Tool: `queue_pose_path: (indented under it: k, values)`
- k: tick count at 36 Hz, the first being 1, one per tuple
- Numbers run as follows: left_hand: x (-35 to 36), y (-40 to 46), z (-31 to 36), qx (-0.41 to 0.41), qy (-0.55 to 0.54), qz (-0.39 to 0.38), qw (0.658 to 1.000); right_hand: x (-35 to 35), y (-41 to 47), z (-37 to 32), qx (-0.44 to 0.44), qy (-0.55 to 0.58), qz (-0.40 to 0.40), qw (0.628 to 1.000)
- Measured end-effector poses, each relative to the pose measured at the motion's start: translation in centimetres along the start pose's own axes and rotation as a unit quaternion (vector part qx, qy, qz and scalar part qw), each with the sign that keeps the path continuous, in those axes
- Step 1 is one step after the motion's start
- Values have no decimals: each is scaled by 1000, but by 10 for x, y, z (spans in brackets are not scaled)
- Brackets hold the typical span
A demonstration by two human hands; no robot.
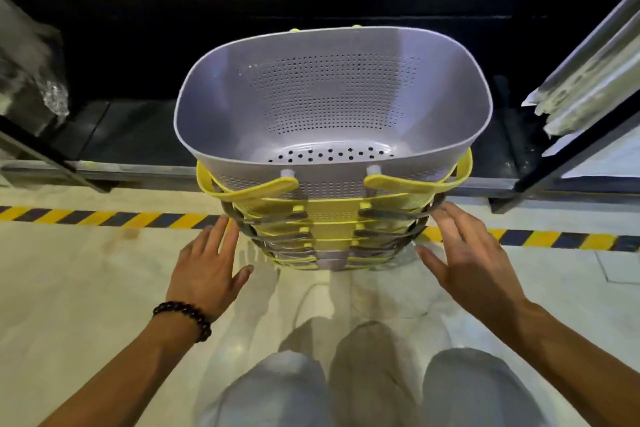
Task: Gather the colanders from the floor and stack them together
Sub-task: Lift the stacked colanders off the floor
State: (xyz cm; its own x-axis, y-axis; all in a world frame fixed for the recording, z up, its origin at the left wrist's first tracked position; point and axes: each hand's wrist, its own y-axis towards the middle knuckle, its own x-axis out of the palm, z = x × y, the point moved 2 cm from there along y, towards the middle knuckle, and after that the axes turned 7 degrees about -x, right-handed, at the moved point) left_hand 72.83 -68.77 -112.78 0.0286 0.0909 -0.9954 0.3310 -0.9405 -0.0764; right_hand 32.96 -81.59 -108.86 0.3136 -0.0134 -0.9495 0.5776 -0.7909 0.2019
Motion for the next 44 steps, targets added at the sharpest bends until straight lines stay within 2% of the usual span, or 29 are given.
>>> queue_pose_path:
  k: [4,7,12,17,23,27,33,36,44]
  values:
    - [10,9,0,-4,-42,-3,999,6,-1,6,52,52,-56,996]
    - [16,17,2,14,-138,10,990,17,5,7,85,145,-93,981]
    - [27,29,9,4,-245,30,969,36,15,3,125,225,-66,964]
    - [40,43,16,-4,-347,-19,938,57,11,11,135,265,-65,953]
    - [54,50,29,-9,-457,-47,888,90,9,14,168,356,-60,917]
    - [62,51,33,-2,-494,-43,868,112,3,16,194,387,-25,901]
    - [73,52,28,-11,-509,-38,860,115,10,11,177,360,5,916]
    - [73,50,30,-20,-529,-33,848,111,14,6,167,381,14,909]
    - [71,45,33,-16,-541,-15,841,108,15,4,151,381,23,912]
